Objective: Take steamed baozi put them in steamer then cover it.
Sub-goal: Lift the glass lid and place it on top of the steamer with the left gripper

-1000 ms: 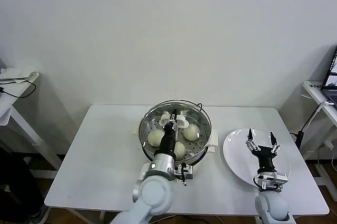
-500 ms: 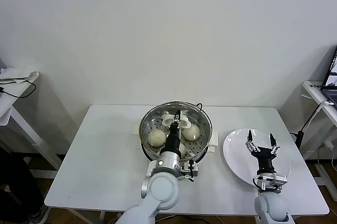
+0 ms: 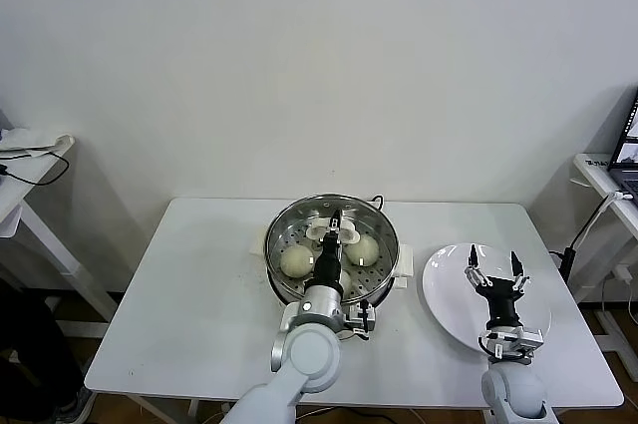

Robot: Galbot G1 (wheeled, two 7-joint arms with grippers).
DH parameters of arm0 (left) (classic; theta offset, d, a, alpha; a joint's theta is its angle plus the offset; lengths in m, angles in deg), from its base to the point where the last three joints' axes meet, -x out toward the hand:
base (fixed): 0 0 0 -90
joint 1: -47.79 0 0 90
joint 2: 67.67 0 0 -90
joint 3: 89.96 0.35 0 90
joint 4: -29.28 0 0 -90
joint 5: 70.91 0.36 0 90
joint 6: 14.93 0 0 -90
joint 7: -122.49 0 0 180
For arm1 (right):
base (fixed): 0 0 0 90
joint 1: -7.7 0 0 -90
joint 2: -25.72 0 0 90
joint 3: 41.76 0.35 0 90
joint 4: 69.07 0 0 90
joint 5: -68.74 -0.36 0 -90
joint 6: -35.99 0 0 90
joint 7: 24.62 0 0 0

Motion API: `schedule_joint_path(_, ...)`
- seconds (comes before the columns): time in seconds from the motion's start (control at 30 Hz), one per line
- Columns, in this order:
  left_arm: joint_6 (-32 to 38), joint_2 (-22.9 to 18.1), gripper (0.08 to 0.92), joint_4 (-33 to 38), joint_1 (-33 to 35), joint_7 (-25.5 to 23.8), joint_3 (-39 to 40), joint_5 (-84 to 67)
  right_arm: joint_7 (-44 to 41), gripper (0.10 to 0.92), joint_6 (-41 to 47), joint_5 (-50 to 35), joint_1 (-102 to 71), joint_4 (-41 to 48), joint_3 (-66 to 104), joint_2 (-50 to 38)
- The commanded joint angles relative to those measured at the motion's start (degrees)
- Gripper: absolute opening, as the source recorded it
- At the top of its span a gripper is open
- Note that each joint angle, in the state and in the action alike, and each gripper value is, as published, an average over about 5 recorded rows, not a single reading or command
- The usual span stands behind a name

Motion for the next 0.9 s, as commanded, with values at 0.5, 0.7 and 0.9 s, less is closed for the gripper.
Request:
schedule_joint_path(0.5, 0.0, -0.2, 0.197, -0.9, -0.3, -1.4, 0.0, 1.0, 0.0, 0.823, 0.0, 0.0, 0.1, -0.1, 0.1, 0.2)
schedule_joint_path(0.7, 0.0, 0.0, 0.297, -0.3, -0.1, -1.3, -0.2, 0.7, -0.1, 0.823, 0.0, 0.0, -0.1, 0.0, 0.1, 0.3)
schedule_joint_path(0.9, -0.4, 0.7, 0.47, 2.3, 0.8, -1.0, -0.2, -0.6, -0.2, 0.823, -0.1, 0.2, -0.2, 0.0, -0.1, 0.6)
